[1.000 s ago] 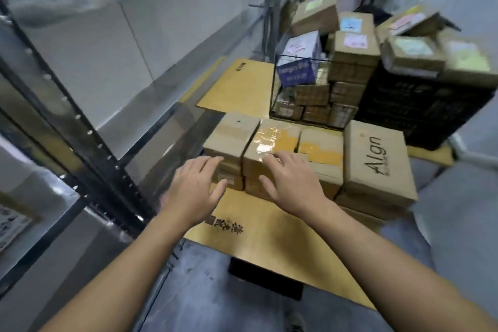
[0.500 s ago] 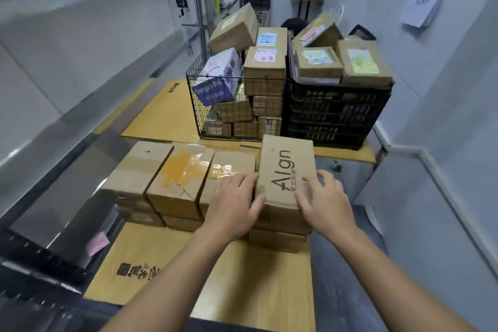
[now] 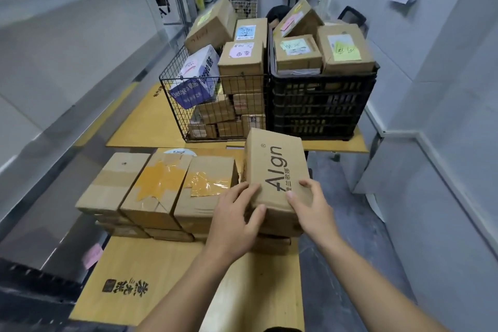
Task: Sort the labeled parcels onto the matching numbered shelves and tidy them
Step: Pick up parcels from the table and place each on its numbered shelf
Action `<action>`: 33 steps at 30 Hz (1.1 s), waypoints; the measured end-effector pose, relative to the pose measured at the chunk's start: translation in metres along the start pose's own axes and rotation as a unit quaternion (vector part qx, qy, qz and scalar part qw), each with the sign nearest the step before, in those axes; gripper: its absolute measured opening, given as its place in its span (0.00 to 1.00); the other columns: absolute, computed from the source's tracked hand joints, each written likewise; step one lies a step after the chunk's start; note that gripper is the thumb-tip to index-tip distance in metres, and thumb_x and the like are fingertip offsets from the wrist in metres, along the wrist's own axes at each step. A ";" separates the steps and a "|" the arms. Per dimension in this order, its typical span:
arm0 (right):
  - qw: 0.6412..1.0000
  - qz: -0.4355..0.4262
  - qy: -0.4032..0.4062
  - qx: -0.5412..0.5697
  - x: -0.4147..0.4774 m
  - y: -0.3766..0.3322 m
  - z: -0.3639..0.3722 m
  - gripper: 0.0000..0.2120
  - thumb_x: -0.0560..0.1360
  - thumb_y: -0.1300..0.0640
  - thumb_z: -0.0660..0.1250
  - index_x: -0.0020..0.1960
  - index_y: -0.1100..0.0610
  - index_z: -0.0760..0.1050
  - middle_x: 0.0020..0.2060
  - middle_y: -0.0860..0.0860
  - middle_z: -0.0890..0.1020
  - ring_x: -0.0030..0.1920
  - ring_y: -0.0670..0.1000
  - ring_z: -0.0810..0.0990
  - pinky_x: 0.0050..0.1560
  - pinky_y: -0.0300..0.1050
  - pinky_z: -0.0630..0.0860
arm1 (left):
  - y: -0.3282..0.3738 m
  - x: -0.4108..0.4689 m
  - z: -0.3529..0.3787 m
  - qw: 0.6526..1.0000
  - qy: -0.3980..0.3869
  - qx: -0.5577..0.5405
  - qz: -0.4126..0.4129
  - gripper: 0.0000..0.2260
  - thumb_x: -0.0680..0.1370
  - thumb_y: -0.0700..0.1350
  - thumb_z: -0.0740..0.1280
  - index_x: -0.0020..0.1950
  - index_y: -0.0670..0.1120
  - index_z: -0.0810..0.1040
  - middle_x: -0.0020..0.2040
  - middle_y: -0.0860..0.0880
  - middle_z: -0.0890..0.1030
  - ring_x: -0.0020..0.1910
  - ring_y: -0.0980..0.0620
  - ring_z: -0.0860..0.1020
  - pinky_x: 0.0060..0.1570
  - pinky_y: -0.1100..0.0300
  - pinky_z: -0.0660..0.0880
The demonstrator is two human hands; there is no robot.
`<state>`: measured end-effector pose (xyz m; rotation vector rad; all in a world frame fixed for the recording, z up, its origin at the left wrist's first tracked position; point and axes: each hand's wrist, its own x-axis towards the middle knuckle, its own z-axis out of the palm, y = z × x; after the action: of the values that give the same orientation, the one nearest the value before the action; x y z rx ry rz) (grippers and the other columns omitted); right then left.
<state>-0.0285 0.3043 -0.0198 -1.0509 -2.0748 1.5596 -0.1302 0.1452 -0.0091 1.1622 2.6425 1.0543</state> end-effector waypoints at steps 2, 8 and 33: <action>0.999 0.001 0.010 0.034 0.000 0.004 -0.006 0.17 0.79 0.45 0.67 0.66 0.41 0.67 0.59 0.44 0.76 0.55 0.45 0.76 0.46 0.42 0.76 | 0.011 0.003 -0.001 0.995 0.004 -0.096 -0.012 0.22 0.77 0.60 0.59 0.71 0.59 0.70 0.69 0.60 0.69 0.68 0.63 0.66 0.67 0.60 0.67; 0.991 -0.040 0.058 0.111 -0.004 0.003 -0.027 0.15 0.79 0.50 0.68 0.63 0.39 0.69 0.57 0.35 0.74 0.56 0.38 0.75 0.51 0.37 0.75 | 0.023 0.016 -0.002 0.960 0.035 -0.273 -0.044 0.17 0.80 0.48 0.63 0.69 0.56 0.74 0.64 0.60 0.75 0.65 0.62 0.72 0.64 0.52 0.75; 0.945 -0.087 -0.043 0.314 -0.011 -0.031 -0.028 0.39 0.61 0.34 0.79 0.68 0.45 0.71 0.61 0.52 0.83 0.62 0.56 0.81 0.60 0.57 0.78 | 0.022 0.024 -0.035 0.918 -0.008 -0.396 -0.024 0.17 0.78 0.51 0.64 0.67 0.54 0.74 0.62 0.55 0.79 0.63 0.55 0.76 0.59 0.54 0.77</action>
<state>-0.0142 0.3115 0.0199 -0.5574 -1.4837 1.9943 -0.1451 0.1524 0.0358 0.8827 1.8531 1.8234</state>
